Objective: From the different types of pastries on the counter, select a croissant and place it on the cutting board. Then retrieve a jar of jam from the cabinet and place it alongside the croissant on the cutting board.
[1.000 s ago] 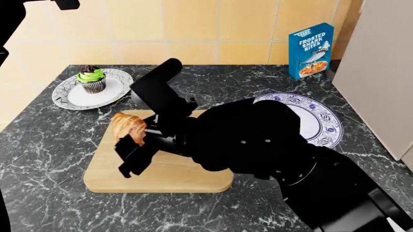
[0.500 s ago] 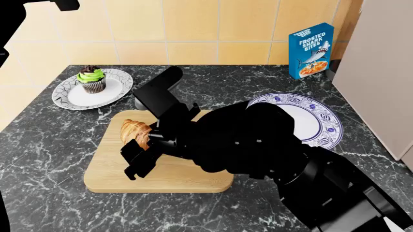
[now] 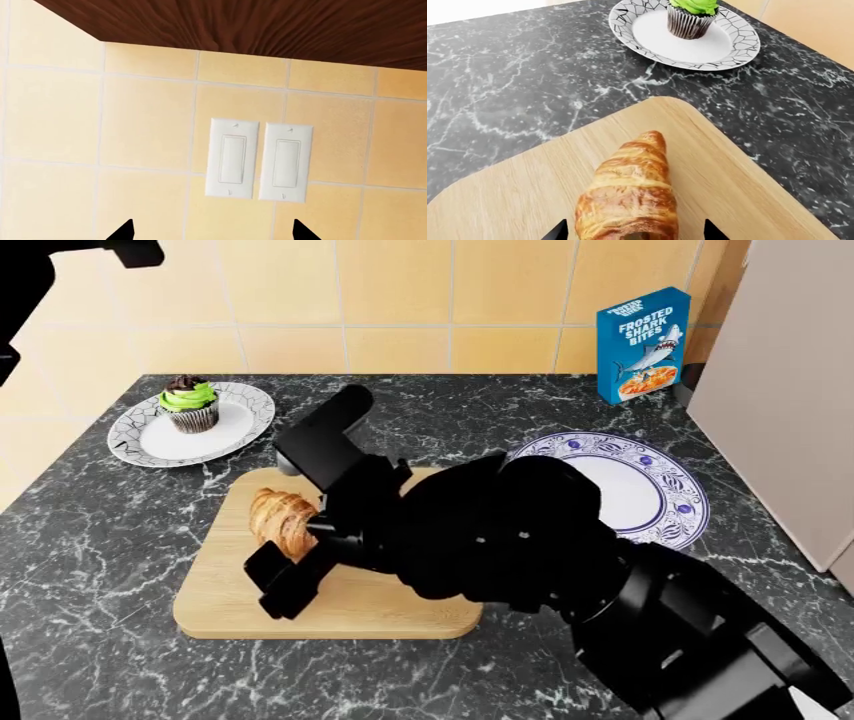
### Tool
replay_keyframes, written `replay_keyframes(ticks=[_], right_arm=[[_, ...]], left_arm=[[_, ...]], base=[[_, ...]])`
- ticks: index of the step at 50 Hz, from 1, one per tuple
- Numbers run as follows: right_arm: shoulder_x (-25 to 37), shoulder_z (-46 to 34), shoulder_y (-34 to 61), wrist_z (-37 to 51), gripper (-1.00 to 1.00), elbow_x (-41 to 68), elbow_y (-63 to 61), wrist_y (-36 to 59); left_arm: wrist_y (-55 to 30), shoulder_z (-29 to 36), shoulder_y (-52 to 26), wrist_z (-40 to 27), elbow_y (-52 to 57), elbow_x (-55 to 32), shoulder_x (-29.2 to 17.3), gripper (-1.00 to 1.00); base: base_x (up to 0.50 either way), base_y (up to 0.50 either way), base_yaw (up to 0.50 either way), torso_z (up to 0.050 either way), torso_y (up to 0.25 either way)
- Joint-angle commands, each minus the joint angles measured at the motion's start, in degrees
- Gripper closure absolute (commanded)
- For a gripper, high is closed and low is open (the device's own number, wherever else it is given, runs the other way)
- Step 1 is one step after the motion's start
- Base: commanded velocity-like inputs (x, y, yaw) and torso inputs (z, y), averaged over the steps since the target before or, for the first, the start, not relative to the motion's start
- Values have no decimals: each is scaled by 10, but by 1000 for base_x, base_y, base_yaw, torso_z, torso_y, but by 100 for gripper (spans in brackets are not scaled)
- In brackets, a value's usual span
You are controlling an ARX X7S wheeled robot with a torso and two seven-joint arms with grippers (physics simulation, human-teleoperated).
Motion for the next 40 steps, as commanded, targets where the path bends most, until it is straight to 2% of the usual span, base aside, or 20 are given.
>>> replay_keyframes(ticks=[1, 16, 23, 30, 36, 40], right_arm=[[10, 23, 38, 12, -100, 7, -19, -5], [36, 113, 135, 58, -100, 63, -71, 2], [96, 174, 150, 114, -100, 60, -87, -22], [167, 241, 122, 207, -100, 82, -138, -33], [221, 270, 105, 218, -100, 57, -173, -61], [236, 275, 107, 224, -100, 59, -163, -54]], left_arm=[[2, 0, -3, 0, -4, 0, -1, -100], [-3, 1, -16, -3, -1, -5, 0, -100], [-21, -16, -11, -15, 19, -23, -5, -100], [-39, -32, -2, -28, 40, -42, -5, -100], [-42, -35, 1, -35, 45, -48, 1, -100], [-44, -33, -1, -37, 45, -49, 3, -100]], base=[[0, 0, 0, 0, 0], [0, 0, 0, 0, 0], [0, 0, 0, 0, 0], [0, 0, 0, 0, 0], [0, 0, 0, 0, 0], [-6, 0, 0, 0, 0]])
